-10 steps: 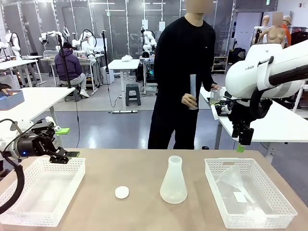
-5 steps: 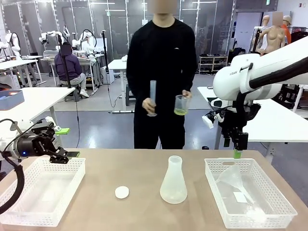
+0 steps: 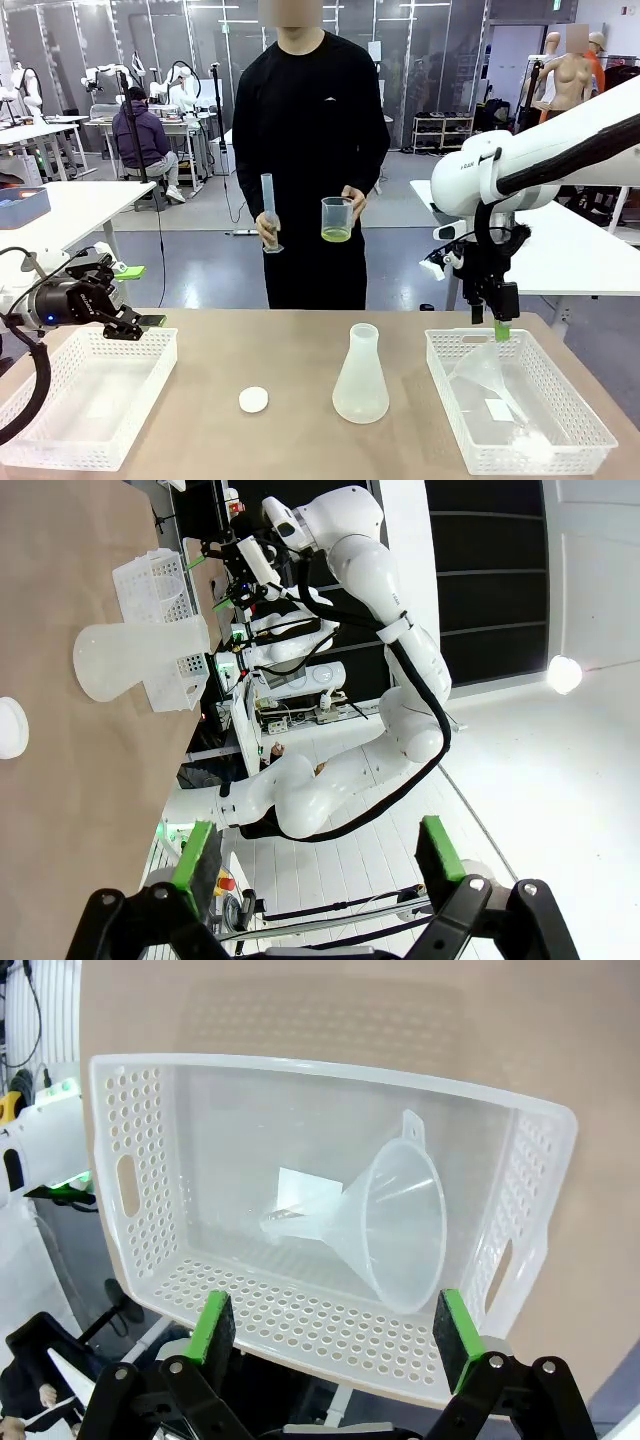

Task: Prepare the solutions needed for the experiment.
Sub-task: Pick up the Plastic Funnel and insert it into the Big flask.

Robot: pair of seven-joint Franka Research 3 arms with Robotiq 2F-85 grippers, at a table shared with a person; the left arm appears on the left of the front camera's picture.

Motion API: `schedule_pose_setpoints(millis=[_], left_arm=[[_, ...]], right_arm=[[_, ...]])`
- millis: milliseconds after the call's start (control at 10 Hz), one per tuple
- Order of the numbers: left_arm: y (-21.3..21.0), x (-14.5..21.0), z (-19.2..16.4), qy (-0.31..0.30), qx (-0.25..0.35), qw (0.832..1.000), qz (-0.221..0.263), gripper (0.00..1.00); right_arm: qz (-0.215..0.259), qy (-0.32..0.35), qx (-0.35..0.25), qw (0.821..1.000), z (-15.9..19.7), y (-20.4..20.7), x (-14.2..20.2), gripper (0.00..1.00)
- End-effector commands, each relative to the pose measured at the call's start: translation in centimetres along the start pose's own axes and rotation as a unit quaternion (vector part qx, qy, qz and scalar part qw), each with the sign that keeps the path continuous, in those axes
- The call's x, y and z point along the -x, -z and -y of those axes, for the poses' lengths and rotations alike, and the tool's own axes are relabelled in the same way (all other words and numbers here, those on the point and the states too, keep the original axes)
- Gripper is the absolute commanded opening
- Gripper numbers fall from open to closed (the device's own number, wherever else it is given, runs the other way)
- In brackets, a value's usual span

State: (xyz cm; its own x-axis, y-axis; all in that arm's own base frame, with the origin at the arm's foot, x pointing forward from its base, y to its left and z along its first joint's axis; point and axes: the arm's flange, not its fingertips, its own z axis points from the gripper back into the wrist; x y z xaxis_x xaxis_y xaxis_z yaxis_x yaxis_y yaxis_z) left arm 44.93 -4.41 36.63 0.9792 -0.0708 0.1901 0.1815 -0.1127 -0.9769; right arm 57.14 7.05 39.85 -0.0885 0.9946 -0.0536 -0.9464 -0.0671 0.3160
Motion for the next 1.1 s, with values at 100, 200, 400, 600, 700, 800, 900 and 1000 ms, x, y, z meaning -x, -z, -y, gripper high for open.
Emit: schedule_pose_setpoints(millis=[100, 200, 400, 600, 700, 800, 900, 1000], left_arm=[[0.0, 0.1, 0.0, 0.001, 0.000, 1.000, 0.000, 1.00], [0.0, 0.1, 0.0, 0.001, 0.000, 1.000, 0.000, 1.00], [0.0, 0.1, 0.0, 0.001, 0.000, 1.000, 0.000, 1.00], [0.0, 0.1, 0.0, 0.001, 0.000, 1.000, 0.000, 1.00], [0.0, 0.1, 0.0, 0.001, 0.000, 1.000, 0.000, 1.00], [0.0, 0.1, 0.0, 0.001, 0.000, 1.000, 0.000, 1.00], [0.0, 0.1, 0.0, 0.001, 0.000, 1.000, 0.000, 1.00], [0.0, 0.1, 0.0, 0.001, 0.000, 1.000, 0.000, 1.00]], right_arm=[[-0.011, 0.000, -0.027, 1.000, 1.8, 1.5, 0.1, 1.00], [-0.011, -0.001, -0.030, 1.000, 2.0, 2.2, 0.1, 1.00], [-0.015, -0.008, -0.043, 0.999, 2.4, 3.4, 0.1, 1.00], [-0.013, -0.016, -0.055, 0.998, 2.7, 4.1, 0.1, 1.00], [-0.012, -0.018, -0.059, 0.998, 3.0, 4.4, 0.1, 1.00], [-0.012, -0.018, -0.059, 0.998, 3.2, 4.5, 0.2, 1.00], [-0.018, -0.018, -0.046, 0.999, 3.2, 4.6, 0.4, 0.93], [-0.028, -0.023, -0.051, 0.998, 3.1, 4.6, 0.3, 0.81]])
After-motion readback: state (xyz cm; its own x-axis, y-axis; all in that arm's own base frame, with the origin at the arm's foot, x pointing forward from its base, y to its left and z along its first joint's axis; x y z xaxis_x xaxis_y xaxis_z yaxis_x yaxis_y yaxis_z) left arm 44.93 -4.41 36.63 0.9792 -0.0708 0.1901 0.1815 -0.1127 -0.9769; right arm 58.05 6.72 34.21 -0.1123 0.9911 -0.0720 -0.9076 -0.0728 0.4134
